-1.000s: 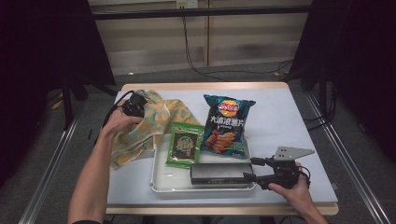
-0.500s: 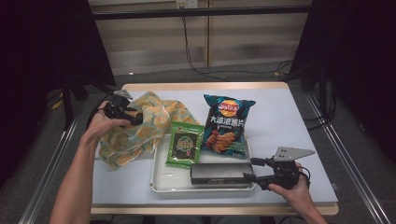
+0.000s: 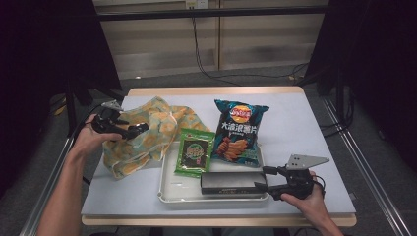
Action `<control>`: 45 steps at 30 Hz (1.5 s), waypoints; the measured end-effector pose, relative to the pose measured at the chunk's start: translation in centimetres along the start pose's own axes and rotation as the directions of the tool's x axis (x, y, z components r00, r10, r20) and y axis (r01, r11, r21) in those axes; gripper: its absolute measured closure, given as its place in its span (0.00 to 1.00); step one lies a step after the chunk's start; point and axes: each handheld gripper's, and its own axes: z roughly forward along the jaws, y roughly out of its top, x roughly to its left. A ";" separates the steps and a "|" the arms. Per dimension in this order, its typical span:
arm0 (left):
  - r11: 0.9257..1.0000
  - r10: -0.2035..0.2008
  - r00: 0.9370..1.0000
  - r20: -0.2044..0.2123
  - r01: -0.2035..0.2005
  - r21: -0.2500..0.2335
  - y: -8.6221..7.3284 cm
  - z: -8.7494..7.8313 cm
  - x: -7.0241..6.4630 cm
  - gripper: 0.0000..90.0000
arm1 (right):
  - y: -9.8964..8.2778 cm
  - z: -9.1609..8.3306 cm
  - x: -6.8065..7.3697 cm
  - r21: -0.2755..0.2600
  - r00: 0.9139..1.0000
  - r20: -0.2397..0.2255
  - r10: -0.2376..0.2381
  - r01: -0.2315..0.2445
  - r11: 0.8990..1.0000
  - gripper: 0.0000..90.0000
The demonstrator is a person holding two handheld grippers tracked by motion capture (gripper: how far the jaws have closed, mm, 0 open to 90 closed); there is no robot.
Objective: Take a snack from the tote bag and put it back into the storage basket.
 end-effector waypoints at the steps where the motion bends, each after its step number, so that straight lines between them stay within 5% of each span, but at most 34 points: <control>1: 1.000 -0.004 1.000 0.000 0.004 0.017 -0.4 0.1 0.0 0.41 | 0.0 0.0 0.0 0.000 1.000 -0.001 -0.001 0.001 1.000 0.36; 6: 0.998 -0.003 1.000 -0.012 0.003 0.070 -1.7 0.9 0.2 0.41 | 0.1 0.1 0.0 0.001 1.000 -0.002 -0.001 0.001 1.000 0.36; 10: 0.998 -0.030 1.000 -0.007 0.030 0.063 -1.7 1.1 0.3 0.41 | 0.2 0.3 0.0 0.001 1.000 -0.003 -0.006 0.006 1.000 0.36; 17: 0.999 -0.017 1.000 -0.003 0.017 0.044 1.4 0.6 0.1 0.34 | 0.2 0.3 0.0 0.001 1.000 -0.005 -0.002 0.002 1.000 0.36; 20: 0.996 -0.010 1.000 -0.016 0.011 0.091 2.7 0.9 0.0 0.37 | 0.1 0.1 0.0 0.000 1.000 -0.002 -0.001 0.001 1.000 0.36; 21: 0.997 0.009 1.000 -0.020 -0.007 0.079 2.9 1.1 0.1 0.42 | 0.1 0.1 0.0 -0.002 1.000 -0.001 0.000 0.000 1.000 0.36; 23: 0.998 -0.021 1.000 -0.018 0.022 0.061 3.1 1.7 0.3 0.50 | 0.1 0.0 -0.1 -0.003 1.000 -0.002 -0.001 0.001 1.000 0.36; 26: 0.992 -0.011 0.999 -0.033 0.015 0.123 3.3 3.1 0.7 0.45 | 0.0 -0.2 -0.1 -0.004 1.000 0.001 -0.003 0.003 1.000 0.36; 30: 0.990 -0.015 0.999 -0.038 0.020 0.139 3.6 4.3 0.6 0.38 | 0.0 -0.3 -0.2 -0.008 1.000 0.001 0.000 0.000 1.000 0.36; 34: 0.978 0.010 0.999 -0.037 -0.002 0.208 4.1 6.5 0.1 0.32 | 0.0 -0.1 -0.3 -0.001 1.000 -0.001 0.001 -0.001 1.000 0.36; 42: 0.976 0.004 0.999 -0.037 0.004 0.218 4.0 7.8 -0.1 0.33 | -0.1 -0.3 -0.3 -0.003 1.000 0.003 0.001 -0.001 1.000 0.36; 45: 0.979 -0.035 0.999 -0.042 0.043 0.201 3.9 7.7 -0.2 0.34 | -0.1 -0.3 -0.2 -0.004 1.000 0.000 0.005 -0.005 1.000 0.36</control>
